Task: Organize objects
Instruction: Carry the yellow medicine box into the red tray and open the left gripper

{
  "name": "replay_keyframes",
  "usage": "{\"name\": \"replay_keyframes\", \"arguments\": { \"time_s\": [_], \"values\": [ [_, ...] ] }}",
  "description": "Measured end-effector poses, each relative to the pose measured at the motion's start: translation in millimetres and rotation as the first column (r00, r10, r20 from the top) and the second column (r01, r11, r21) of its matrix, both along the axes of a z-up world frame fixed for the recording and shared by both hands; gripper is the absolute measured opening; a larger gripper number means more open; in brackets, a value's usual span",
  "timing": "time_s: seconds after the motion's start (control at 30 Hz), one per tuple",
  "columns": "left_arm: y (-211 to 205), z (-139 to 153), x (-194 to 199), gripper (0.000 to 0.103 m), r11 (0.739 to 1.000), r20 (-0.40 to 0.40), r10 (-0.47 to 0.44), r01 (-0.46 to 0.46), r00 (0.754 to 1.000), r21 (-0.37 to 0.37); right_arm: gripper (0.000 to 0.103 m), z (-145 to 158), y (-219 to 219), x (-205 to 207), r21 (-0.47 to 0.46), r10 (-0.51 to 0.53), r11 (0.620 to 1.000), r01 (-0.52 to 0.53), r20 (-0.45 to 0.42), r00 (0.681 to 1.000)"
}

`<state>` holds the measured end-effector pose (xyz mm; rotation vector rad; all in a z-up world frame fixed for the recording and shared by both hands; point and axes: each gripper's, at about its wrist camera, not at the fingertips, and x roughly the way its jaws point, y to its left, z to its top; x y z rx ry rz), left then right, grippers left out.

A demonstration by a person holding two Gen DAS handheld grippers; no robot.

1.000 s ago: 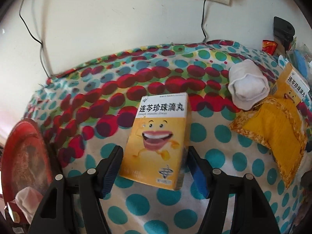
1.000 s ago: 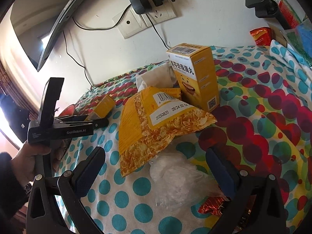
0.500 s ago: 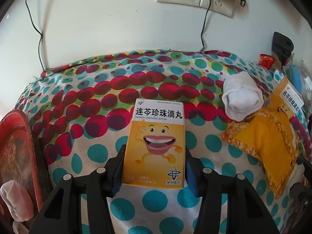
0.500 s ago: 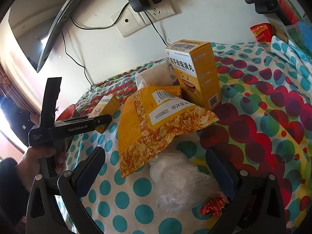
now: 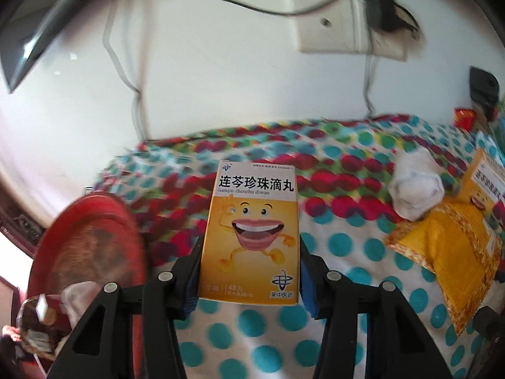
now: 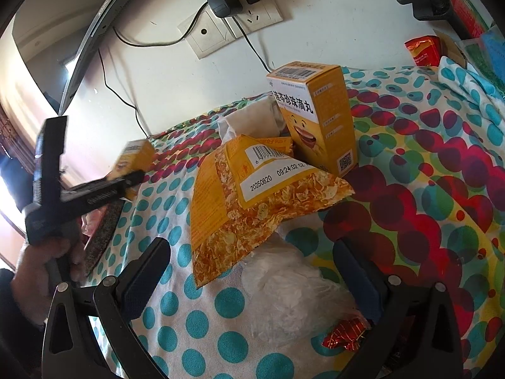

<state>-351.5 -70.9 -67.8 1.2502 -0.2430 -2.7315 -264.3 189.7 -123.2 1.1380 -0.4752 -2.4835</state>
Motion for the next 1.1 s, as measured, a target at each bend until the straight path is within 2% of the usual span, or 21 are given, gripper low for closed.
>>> {"name": "replay_keyframes", "arguments": {
  "time_s": [0.1,0.2,0.3,0.53,0.7,1.1],
  "values": [
    [-18.6,11.2,9.7,0.052,1.000,-0.014,0.029,-0.029,0.999,-0.003,0.103,-2.6,-1.0,1.2,-0.001,0.000,1.000,0.000,0.000,1.000],
    [-38.3,22.8,21.0,0.052,0.996,-0.032,0.066,-0.067,0.997,-0.055,0.103,-5.1,-2.5,1.9,0.000,0.000,1.000,0.000,-0.001,1.000],
    [-70.0,32.8,33.5,0.052,0.987,-0.045,0.143,-0.146,0.989,-0.070,0.103,-5.7,-3.2,2.7,0.007,0.000,1.000,0.000,-0.001,1.000],
    [-134.5,46.9,61.6,0.052,0.947,-0.081,0.297,-0.304,0.951,-0.100,0.103,-5.6,-3.3,3.6,0.011,-0.007,1.000,0.007,-0.001,1.000],
    [-171.9,50.2,78.3,0.052,0.917,-0.084,0.384,-0.391,0.919,-0.085,0.103,-5.4,-3.6,3.5,0.020,-0.013,1.000,0.013,0.000,1.000],
    [-230.3,35.3,93.5,0.052,0.850,-0.032,0.523,-0.523,0.852,-0.055,0.103,-5.1,-3.5,4.9,0.024,-0.028,0.999,0.028,0.002,1.000]
  ]
}}
